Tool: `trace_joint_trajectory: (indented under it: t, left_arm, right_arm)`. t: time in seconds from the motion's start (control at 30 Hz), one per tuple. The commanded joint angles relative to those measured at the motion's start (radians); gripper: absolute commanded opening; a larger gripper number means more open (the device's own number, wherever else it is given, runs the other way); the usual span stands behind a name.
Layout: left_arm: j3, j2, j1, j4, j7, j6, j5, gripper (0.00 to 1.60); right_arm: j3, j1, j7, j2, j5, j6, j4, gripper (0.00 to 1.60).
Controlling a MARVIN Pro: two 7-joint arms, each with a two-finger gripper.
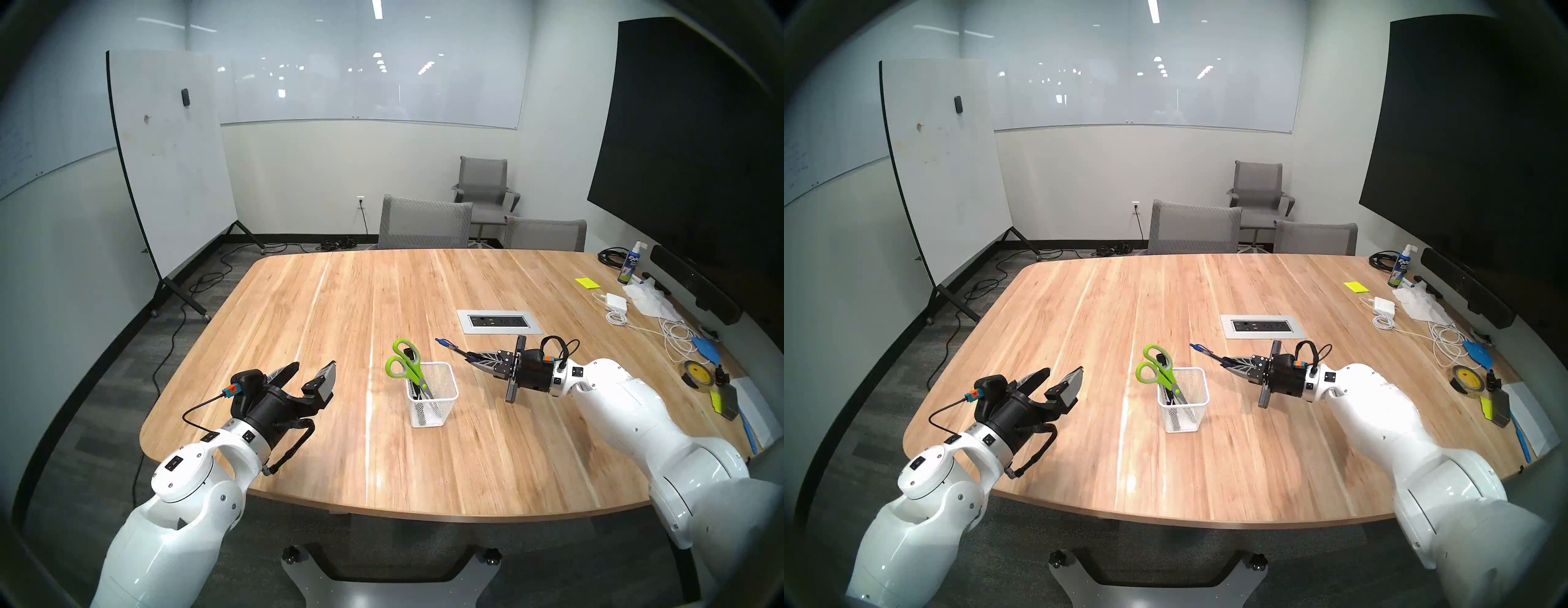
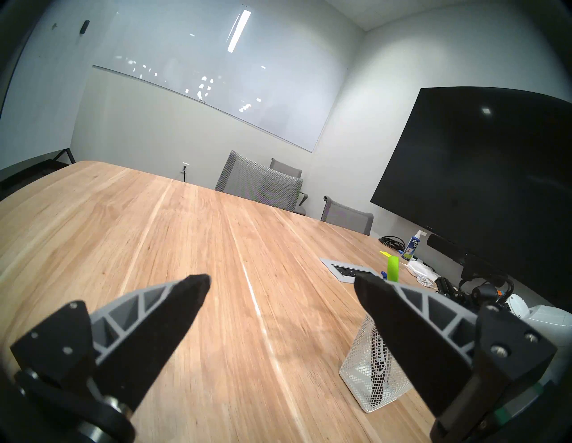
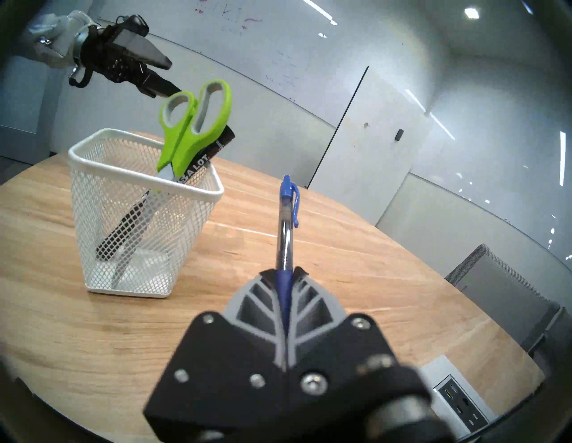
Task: Place the pen, the marker, and the scissors into the pen holder
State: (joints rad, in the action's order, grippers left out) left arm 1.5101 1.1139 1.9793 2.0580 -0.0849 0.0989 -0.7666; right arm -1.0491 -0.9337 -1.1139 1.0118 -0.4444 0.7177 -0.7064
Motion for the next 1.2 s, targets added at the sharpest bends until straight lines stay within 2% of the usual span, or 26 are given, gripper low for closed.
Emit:
trace_joint_trajectory:
  t: [0.0,0.03,0.13,0.23,0.27,0.37,0.43,0.57,0.73,1.03,1.17]
  left_arm:
    - [0.001,-0.001,0.0,0.02,0.001,-0.002,0.002,1.6]
    - [0.001,-0.001,0.0,0.021,0.001,-0.002,0.002,1.6]
    - [0.002,-0.001,0.0,0.021,0.002,-0.001,0.003,1.6]
    - [0.002,-0.001,0.001,0.022,0.002,-0.001,0.003,1.6]
    - [0.002,-0.001,0.001,0.022,0.002,-0.001,0.003,1.6]
    - [0.002,-0.001,0.001,0.023,0.003,-0.001,0.003,1.6]
    - [0.002,-0.001,0.002,0.024,0.004,0.0,0.003,1.6]
    - [0.002,0.0,0.002,0.025,0.005,0.001,0.004,1.6]
    - [0.002,0.0,0.003,0.026,0.006,0.001,0.004,1.6]
    - [0.002,0.0,0.003,0.026,0.006,0.001,0.004,1.6]
    - [0.002,0.0,0.002,0.025,0.006,0.001,0.004,1.6]
  right_arm:
    - [-0.024,-0.055,-0.151,-0.069,-0.126,-0.052,-0.153,0.0]
    - [-0.027,-0.068,-0.159,-0.079,-0.148,-0.067,-0.179,0.0]
    - [-0.01,-0.066,-0.14,-0.085,-0.178,-0.07,-0.177,0.0]
    - [-0.026,-0.098,-0.181,-0.111,-0.231,-0.112,-0.245,0.0]
    - [-0.003,-0.085,-0.157,-0.112,-0.243,-0.101,-0.227,0.0]
    - [-0.031,-0.122,-0.199,-0.134,-0.282,-0.143,-0.294,0.0]
    - [-0.034,-0.141,-0.197,-0.149,-0.307,-0.159,-0.328,0.0]
    - [-0.038,-0.152,-0.202,-0.153,-0.327,-0.173,-0.345,0.0]
    - [-0.044,-0.152,-0.208,-0.147,-0.341,-0.179,-0.352,0.0]
    - [-0.06,-0.13,-0.216,-0.099,-0.371,-0.146,-0.272,0.0]
    - [-0.066,-0.131,-0.202,-0.08,-0.388,-0.133,-0.273,0.0]
